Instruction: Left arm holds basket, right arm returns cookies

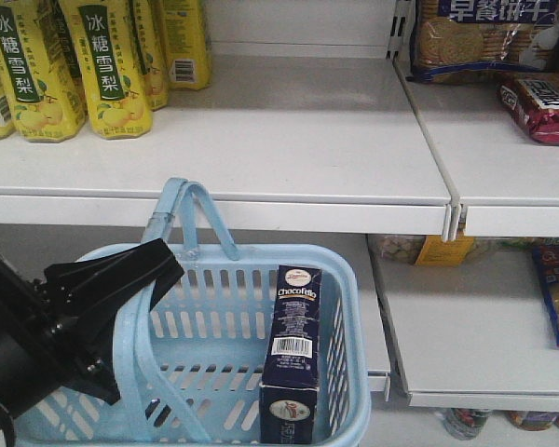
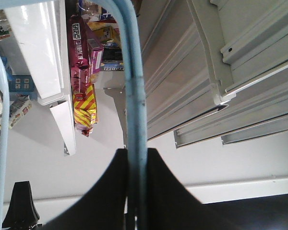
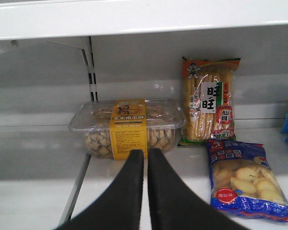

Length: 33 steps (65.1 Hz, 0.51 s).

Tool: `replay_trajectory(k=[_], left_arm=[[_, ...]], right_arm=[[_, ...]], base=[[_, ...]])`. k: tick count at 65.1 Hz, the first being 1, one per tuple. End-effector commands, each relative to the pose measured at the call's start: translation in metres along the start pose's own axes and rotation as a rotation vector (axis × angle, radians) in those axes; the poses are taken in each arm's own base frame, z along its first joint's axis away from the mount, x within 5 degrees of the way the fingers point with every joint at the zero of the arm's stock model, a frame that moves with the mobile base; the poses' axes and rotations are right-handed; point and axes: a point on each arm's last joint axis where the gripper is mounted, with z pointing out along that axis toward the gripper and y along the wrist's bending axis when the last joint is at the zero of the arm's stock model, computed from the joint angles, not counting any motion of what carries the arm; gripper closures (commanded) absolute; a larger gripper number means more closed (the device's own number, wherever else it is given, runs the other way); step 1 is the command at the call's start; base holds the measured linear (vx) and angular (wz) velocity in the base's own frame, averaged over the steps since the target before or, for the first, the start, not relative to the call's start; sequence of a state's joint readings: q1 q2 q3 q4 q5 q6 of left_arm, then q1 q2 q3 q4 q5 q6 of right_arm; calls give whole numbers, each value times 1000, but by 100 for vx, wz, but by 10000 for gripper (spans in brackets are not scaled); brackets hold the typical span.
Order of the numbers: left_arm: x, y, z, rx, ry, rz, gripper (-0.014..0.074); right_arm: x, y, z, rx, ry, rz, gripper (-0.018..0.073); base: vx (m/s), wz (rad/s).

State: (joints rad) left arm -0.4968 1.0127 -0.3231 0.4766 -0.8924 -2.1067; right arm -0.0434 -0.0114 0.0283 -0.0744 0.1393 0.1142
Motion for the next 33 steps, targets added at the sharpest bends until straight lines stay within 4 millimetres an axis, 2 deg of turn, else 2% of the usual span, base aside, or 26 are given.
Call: replay_trajectory(k=[1, 33], left_arm=[[-3, -23, 3, 161, -31, -20, 599], [-3, -23, 3, 161, -31, -20, 599]], right_arm=[[-1, 0, 0, -4, -65, -7, 569], [-1, 0, 0, -6, -67, 21, 566]], base=[[0, 0], [0, 0]])
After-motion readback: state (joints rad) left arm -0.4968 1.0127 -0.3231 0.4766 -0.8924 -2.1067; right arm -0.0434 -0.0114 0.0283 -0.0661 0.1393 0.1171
